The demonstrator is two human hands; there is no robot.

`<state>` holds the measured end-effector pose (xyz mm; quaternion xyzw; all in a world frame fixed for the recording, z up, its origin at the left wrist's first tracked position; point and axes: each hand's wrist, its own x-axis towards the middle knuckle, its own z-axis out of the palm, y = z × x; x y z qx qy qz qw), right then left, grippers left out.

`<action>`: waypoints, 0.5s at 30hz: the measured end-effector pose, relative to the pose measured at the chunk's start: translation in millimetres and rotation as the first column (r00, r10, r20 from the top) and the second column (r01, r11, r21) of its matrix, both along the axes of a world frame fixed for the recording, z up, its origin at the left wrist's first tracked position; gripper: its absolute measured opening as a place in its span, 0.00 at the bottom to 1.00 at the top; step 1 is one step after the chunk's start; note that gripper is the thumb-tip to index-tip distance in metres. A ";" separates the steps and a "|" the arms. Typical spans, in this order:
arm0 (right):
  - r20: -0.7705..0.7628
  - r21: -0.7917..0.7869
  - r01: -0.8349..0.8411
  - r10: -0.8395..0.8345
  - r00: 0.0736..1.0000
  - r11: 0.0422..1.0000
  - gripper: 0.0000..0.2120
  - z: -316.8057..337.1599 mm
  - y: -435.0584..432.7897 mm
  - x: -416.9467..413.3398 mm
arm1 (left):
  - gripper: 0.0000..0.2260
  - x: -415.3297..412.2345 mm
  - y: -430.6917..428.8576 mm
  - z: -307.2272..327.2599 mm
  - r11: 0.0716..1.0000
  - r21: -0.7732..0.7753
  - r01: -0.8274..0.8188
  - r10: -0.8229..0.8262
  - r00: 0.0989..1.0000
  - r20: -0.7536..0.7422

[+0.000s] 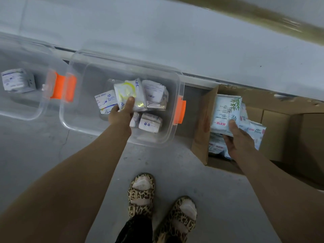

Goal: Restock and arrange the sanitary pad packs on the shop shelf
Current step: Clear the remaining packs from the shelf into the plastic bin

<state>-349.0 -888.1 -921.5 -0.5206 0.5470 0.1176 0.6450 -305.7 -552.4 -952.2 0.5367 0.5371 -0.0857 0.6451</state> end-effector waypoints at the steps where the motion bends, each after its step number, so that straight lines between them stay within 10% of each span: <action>1: 0.000 -0.008 -0.008 0.008 1.000 1.000 0.20 -0.3 0.2 0.3 | 0.22 -2.9 3.0 0.6 0.999 0.041 -0.008 0.011 0.997 -0.072; 8: -0.033 -0.001 -0.041 0.041 0.999 0.999 0.06 -1.6 -0.9 1.0 | 0.26 -3.4 10.0 -8.5 0.988 -0.034 0.150 -0.152 0.927 -0.342; 15: -0.169 -0.048 -0.155 0.145 0.975 0.987 0.17 9.5 -3.9 6.9 | 0.33 -2.6 0.5 10.0 0.938 0.087 0.335 -0.274 0.872 -0.406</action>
